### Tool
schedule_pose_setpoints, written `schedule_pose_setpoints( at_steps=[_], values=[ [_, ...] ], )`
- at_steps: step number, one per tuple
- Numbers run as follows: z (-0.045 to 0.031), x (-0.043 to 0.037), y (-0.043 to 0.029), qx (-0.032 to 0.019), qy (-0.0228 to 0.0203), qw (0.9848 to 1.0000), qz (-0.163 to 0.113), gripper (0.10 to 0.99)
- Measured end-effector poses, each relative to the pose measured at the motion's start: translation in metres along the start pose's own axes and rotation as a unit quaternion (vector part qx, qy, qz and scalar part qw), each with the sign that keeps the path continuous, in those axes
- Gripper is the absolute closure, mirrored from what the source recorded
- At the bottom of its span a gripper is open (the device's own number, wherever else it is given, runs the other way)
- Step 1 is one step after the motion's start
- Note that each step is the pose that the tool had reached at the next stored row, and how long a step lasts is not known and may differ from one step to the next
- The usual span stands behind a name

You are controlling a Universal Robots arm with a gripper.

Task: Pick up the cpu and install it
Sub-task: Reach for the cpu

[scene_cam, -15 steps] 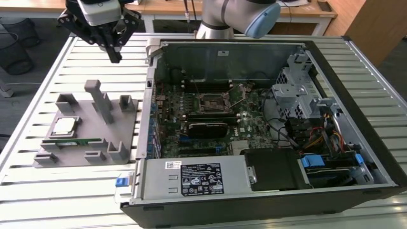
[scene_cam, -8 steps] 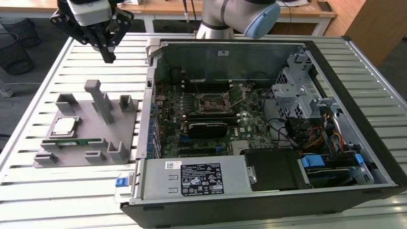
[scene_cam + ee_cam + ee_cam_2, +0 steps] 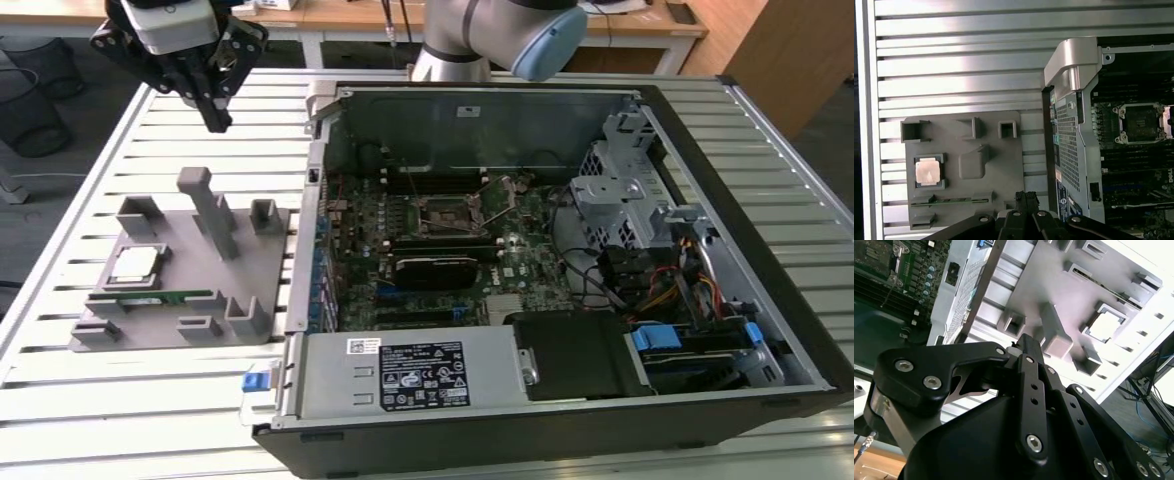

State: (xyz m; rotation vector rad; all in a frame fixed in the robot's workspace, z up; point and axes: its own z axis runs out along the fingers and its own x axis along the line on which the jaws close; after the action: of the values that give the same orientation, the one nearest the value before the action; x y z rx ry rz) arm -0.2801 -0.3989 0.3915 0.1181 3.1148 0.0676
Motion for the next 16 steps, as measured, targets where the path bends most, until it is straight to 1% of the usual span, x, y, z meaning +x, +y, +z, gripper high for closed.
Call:
schedule_pose_setpoints(
  at_steps=[4,5,16],
  values=[
    [-0.0001,0.0053,-0.0004,0.0001,0.0002,1.0000,0.000,0.973],
    [0.0000,0.0079,-0.0006,0.0000,0.0002,1.0000,0.000,0.973],
    [-0.0001,0.0204,-0.0016,0.0001,0.0007,1.0000,0.000,0.973]
  ],
)
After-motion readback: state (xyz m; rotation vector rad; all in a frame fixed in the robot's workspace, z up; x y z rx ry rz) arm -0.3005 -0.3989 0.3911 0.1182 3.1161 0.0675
